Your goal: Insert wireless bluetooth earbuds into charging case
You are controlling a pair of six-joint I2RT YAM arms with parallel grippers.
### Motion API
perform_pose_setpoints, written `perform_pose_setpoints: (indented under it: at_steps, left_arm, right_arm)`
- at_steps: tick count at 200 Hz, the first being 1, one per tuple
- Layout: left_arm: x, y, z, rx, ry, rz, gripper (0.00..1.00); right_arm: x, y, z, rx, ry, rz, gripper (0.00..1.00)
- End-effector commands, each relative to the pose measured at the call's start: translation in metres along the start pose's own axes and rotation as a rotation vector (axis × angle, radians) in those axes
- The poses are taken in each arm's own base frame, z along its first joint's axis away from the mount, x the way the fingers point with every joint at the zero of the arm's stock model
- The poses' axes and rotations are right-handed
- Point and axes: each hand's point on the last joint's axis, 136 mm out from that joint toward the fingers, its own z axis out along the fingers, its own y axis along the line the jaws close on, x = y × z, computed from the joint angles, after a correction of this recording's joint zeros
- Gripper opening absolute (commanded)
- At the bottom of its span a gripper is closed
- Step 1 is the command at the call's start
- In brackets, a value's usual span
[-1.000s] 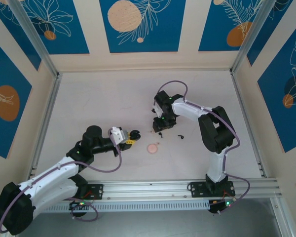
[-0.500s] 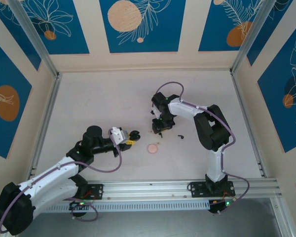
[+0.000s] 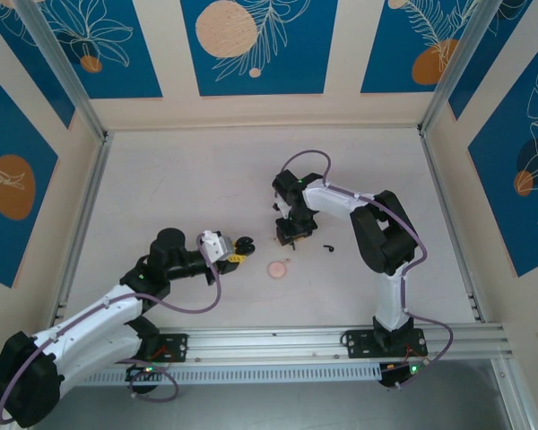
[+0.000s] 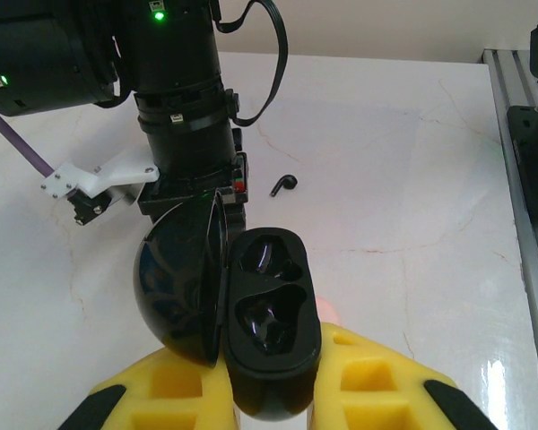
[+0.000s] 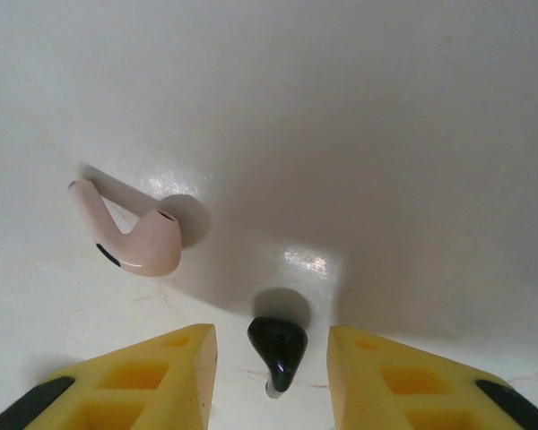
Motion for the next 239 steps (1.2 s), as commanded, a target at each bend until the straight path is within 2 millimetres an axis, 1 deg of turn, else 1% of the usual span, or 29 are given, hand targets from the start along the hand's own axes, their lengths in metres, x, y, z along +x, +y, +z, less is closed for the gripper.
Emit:
perform_pose_setpoints:
  at_steps: [1,61,99,132,193,239]
  left_arm:
    - [0.003,-0.002,-0.001,-0.001,0.005,-0.002,0.15]
    - [0.002,-0.002,-0.002,0.000,0.003,-0.003,0.15]
    - [0.002,-0.002,-0.002,-0.002,0.003,-0.002,0.15]
    - [0.002,-0.002,-0.001,-0.001,0.004,-0.002,0.15]
    - [0.004,-0.002,0.000,-0.002,0.009,-0.004,0.15]
    - [0.011,0.001,0.005,-0.007,0.023,-0.019,0.15]
  right_arm:
    - [0.010,-0.002,0.005,0.032,0.045,0.013,0.36]
    - [0.015,-0.009,0.014,0.059,0.068,0.019,0.35]
    - [0.014,-0.010,0.011,0.066,0.052,0.018,0.29]
    - [0.012,-0.010,0.008,0.067,0.031,0.011,0.27]
    - [0.008,-0.007,-0.002,0.053,-0.025,0.003,0.22]
    - [-0.001,-0.003,-0.023,0.034,-0.161,-0.011,0.20]
